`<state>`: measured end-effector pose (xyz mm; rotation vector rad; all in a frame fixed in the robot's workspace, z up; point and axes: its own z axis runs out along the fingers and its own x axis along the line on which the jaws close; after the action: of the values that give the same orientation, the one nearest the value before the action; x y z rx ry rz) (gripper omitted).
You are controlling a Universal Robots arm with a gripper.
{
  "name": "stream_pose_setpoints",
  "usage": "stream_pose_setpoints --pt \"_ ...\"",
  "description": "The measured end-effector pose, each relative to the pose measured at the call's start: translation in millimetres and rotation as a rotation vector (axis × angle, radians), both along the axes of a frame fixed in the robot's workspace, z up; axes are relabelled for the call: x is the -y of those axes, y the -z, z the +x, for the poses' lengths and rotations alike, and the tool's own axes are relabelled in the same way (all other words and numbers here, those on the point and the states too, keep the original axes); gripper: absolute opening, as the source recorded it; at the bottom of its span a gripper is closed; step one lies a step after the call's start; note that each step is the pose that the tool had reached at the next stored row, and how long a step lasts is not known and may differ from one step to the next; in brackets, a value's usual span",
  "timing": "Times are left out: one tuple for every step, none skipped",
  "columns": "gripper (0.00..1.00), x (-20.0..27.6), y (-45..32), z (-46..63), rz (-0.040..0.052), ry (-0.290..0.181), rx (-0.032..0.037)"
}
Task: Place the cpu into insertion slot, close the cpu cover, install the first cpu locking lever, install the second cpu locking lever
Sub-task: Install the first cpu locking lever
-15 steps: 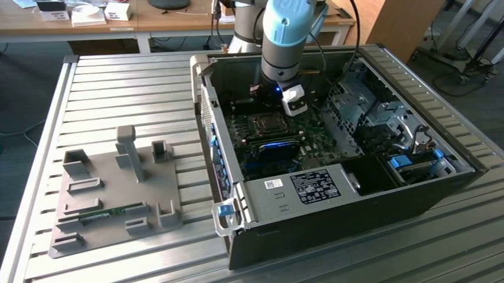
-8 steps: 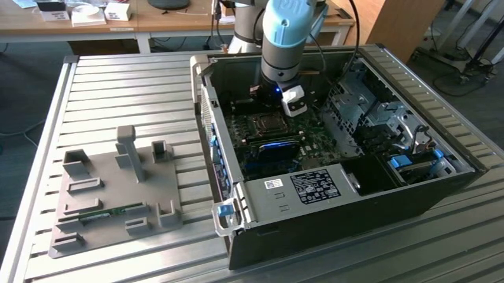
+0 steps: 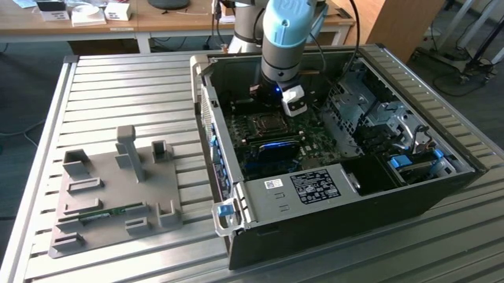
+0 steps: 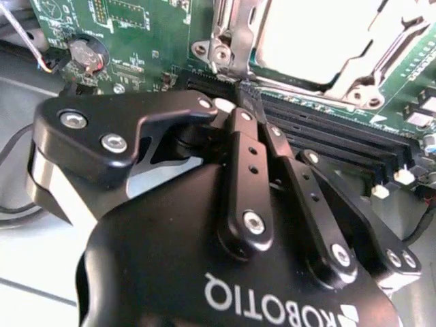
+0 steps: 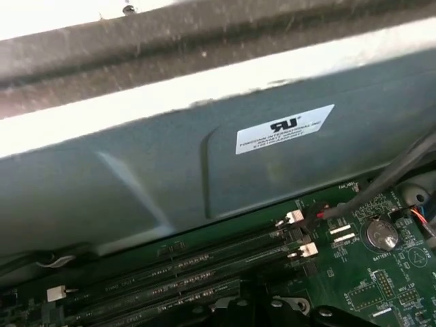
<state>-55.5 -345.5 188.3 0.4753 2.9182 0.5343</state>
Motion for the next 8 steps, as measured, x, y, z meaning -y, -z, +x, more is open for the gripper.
stream_pose_setpoints --pt "0.11 0.0 -0.8 0.0 0.0005 0.0 0.0" --pt "0.11 0.0 -2.1 0.0 0.0007 0.0 0.0" --pt "0.11 0.0 -3.6 0.0 0.0007 0.0 -0.0001" --pt "0.11 0.0 -5.3 0.0 0.0007 0.0 -0.0001" --pt "0.11 0.0 -7.2 0.0 0.0006 0.0 -0.0001" --pt "0.11 0.0 -9.4 0.0 0.0008 0.0 -0.0001" --pt "0.11 0.0 -11.6 0.0 0.0009 0.0 -0.0001" --pt "0.11 0.0 -13.8 0.0 0.0009 0.0 -0.0001"
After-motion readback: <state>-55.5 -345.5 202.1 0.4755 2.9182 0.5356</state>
